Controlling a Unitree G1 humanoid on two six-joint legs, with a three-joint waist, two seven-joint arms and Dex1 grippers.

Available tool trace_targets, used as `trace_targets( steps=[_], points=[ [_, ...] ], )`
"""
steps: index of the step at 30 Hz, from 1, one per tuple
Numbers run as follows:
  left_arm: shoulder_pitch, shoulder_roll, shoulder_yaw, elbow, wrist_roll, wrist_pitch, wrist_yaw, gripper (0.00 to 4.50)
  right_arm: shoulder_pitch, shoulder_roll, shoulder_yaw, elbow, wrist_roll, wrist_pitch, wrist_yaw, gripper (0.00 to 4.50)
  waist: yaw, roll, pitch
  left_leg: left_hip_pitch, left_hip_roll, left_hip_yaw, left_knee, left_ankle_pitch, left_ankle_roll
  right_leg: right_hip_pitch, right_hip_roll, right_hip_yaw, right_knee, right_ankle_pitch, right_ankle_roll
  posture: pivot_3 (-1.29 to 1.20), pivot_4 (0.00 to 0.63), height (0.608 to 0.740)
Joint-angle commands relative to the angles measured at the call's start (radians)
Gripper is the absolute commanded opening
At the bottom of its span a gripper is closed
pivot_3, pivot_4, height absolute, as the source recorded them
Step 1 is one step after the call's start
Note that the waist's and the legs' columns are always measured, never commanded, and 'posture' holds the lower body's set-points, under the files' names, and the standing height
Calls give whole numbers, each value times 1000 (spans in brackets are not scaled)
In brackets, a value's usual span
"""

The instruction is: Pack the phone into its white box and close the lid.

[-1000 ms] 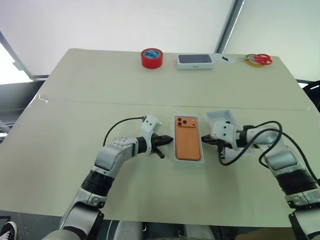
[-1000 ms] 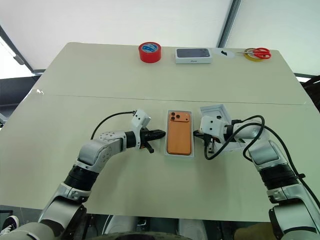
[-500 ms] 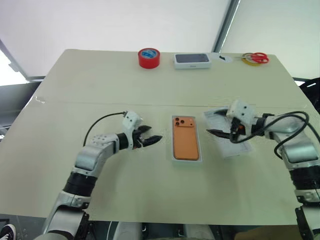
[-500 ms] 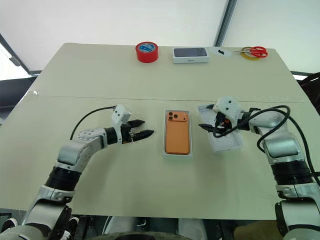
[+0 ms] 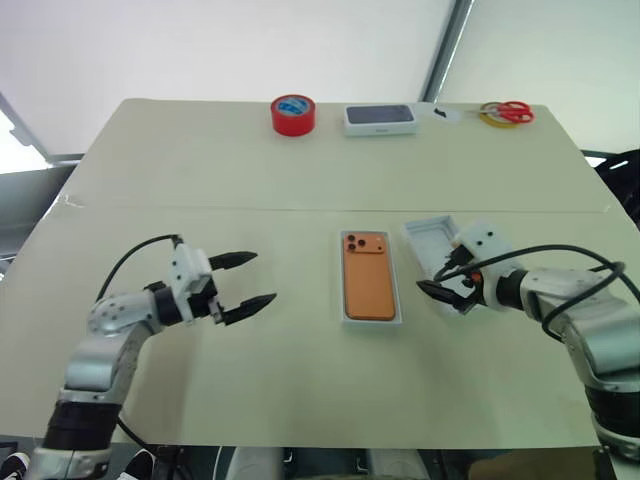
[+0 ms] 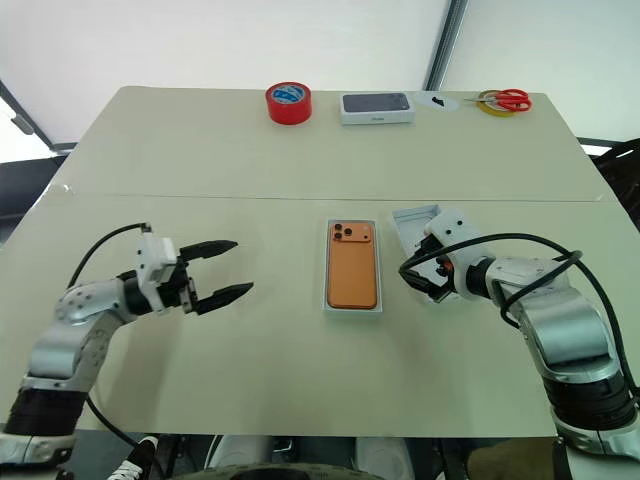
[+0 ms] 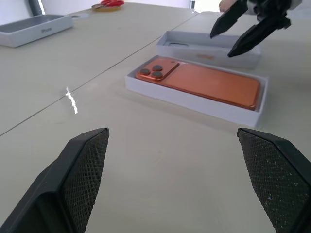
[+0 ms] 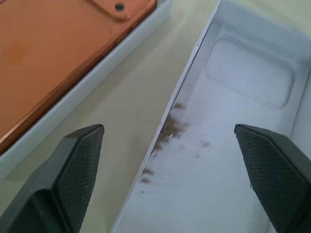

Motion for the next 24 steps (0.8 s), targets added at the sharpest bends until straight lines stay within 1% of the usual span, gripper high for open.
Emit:
trace_targets(
  steps=[1,3,6,10,12,14,16,18,20,22,24],
  points=[
    [35,38,59,-73,-57,-19,-52,4441,-56,-11,-4,-72,62,143,-12,4488,0,2,1,0,0,0,0,0,0,0,0,0,0,0,0,0,150,730],
    [73,75,86,-101,-74,-21,-94,4441,-117,4,-1,-36,86,247,-25,4488,-3,2,1,0,0,0,0,0,0,0,0,0,0,0,0,0,150,730],
    [115,112,102,-123,-82,-29,-129,4441,-226,22,14,67,100,319,-54,4488,-12,3,1,0,0,0,-1,0,0,0,0,0,0,0,0,0,150,730],
    [118,112,100,-142,-79,-26,-117,4441,-310,9,86,139,100,323,-80,4488,-12,3,1,0,-1,0,-3,0,0,-1,-1,0,-1,0,0,0,150,730],
    [110,101,99,-153,-77,-19,-91,4441,-321,0,126,157,104,308,-82,4488,-15,3,1,0,-2,0,-4,0,0,-1,-1,0,-2,0,0,0,150,730],
    [109,85,95,-167,-73,-14,-57,4441,-329,20,129,196,111,317,-95,4488,-19,3,1,0,-2,1,-5,0,1,-1,-1,0,-3,0,0,0,150,730],
    [128,77,92,-190,-70,-12,-38,4441,-338,4,170,208,103,292,-100,4488,-23,3,1,0,-2,1,-5,0,1,-1,-1,0,-3,0,0,0,150,730],
    [153,74,92,-212,-69,-9,-24,4441,-348,5,177,228,107,290,-100,4488,-27,3,1,0,-2,1,-5,0,1,-1,-1,0,-2,0,0,0,150,730],
    [170,72,92,-226,-67,-5,-9,4500,-347,0,198,235,103,282,-109,3978,-26,3,1,0,-2,1,-5,0,1,-1,-1,0,-2,0,0,0,150,730],
    [179,73,92,-234,-65,-5,2,4500,-341,1,213,237,96,268,-121,3325,-25,3,1,1,-2,1,-5,0,1,-1,-1,0,-2,0,0,0,150,730],
    [186,75,90,-238,-60,-2,15,4500,-339,13,220,249,81,252,-145,2189,-25,3,1,1,-2,1,-5,0,1,-1,-1,0,-2,0,0,0,150,730]
  ],
)
